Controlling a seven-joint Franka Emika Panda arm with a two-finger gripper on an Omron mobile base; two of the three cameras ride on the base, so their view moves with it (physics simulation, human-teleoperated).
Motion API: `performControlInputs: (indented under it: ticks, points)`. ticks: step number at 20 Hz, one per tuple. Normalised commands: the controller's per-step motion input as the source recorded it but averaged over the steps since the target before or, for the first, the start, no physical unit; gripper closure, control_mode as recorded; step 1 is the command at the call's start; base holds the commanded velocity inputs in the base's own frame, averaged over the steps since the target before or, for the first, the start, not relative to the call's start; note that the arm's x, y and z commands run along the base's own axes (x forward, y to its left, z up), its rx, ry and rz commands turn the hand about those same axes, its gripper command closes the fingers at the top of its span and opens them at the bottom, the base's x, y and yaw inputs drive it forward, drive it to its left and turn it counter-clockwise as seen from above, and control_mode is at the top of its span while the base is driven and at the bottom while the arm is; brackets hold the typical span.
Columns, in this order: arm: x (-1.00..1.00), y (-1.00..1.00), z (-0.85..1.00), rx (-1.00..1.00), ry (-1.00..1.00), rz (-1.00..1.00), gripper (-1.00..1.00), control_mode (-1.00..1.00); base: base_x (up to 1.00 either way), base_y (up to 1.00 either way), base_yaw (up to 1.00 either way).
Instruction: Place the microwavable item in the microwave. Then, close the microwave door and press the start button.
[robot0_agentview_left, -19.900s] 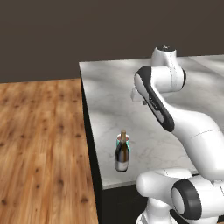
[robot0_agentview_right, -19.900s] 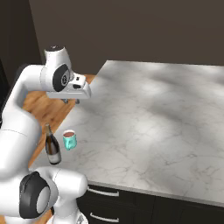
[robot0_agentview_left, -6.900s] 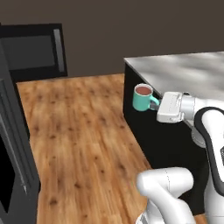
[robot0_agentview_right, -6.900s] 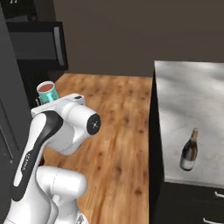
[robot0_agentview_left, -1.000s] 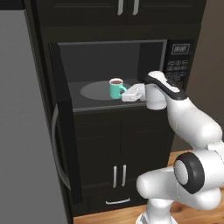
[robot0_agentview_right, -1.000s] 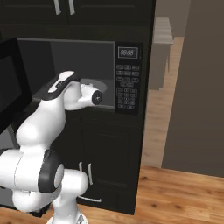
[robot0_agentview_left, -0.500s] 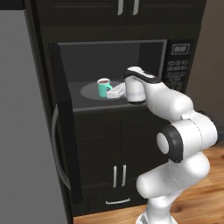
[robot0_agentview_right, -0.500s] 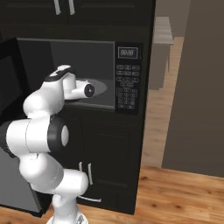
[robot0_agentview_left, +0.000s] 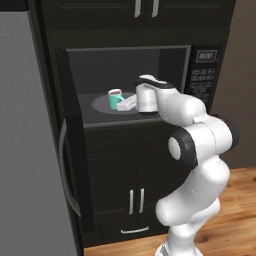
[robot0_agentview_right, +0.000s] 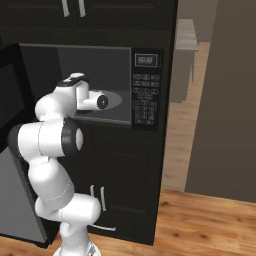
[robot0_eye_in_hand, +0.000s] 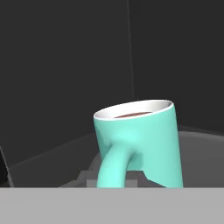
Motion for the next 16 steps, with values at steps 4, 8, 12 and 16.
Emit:
performControlInputs:
  ticks: [4, 8, 12, 16]
  points:
    - [0.49, -0.05, -0.21, 0.0, -0.02, 0.0, 1.0, -1.0, 0.0, 0.0, 0.0]
    - [0.5, -0.01, -0.12, 0.0, 0.0, 0.0, 1.0, -1.0, 0.0, 0.0, 0.0]
    - [0.49, 0.0, -0.15, 0.0, 0.0, 0.0, 1.0, -1.0, 0.0, 0.0, 0.0]
    - [0.41, -0.08, -0.31, 0.0, 0.0, 0.0, 1.0, -1.0, 0.0, 0.0, 0.0]
